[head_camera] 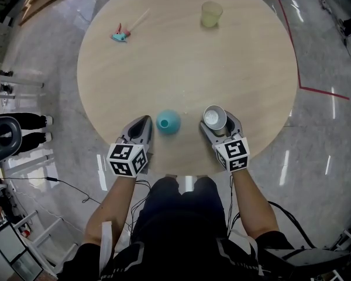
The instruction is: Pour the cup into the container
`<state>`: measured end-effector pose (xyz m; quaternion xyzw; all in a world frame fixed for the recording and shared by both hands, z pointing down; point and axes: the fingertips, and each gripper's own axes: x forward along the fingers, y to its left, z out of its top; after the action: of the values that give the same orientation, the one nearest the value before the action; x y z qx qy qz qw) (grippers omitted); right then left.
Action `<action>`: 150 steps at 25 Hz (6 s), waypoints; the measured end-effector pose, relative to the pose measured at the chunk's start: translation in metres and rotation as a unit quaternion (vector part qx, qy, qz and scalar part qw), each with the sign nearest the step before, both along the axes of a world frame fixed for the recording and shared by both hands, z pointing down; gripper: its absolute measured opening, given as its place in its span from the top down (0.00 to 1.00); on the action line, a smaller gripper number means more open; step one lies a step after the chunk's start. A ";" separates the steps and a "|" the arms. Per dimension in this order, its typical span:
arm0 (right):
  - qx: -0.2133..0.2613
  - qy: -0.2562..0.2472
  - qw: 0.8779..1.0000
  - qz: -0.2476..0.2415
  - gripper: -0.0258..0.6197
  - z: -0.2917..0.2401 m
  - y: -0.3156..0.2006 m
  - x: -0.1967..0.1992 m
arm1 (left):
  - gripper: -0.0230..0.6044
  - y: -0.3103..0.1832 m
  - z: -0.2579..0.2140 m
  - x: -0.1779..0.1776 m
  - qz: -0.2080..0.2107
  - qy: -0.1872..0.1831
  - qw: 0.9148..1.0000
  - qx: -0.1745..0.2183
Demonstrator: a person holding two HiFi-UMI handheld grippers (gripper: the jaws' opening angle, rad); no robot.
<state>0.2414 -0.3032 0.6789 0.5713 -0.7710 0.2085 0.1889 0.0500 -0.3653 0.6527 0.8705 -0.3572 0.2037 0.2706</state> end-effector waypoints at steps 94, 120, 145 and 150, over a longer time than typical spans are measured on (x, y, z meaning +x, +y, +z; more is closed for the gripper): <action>-0.077 0.453 0.857 -0.232 0.49 -0.083 -0.038 -0.087 | 0.98 0.024 -0.075 -0.007 0.007 0.030 0.995 0.099; -0.079 0.507 0.820 -0.252 0.49 -0.088 -0.041 -0.092 | 0.98 0.015 -0.074 -0.003 -0.003 0.048 0.995 0.086; -0.074 0.552 0.787 -0.264 0.49 -0.092 -0.040 -0.096 | 0.98 0.023 -0.072 -0.005 0.008 0.046 0.995 0.090; -0.071 0.562 0.780 -0.267 0.49 -0.094 -0.040 -0.096 | 0.98 0.022 -0.072 -0.005 0.007 0.046 0.995 0.091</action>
<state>0.1457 -0.3436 0.5851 0.3438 -0.6329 -0.1537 0.6765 0.0451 -0.3436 0.5802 0.9022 -0.3556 0.1322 0.2053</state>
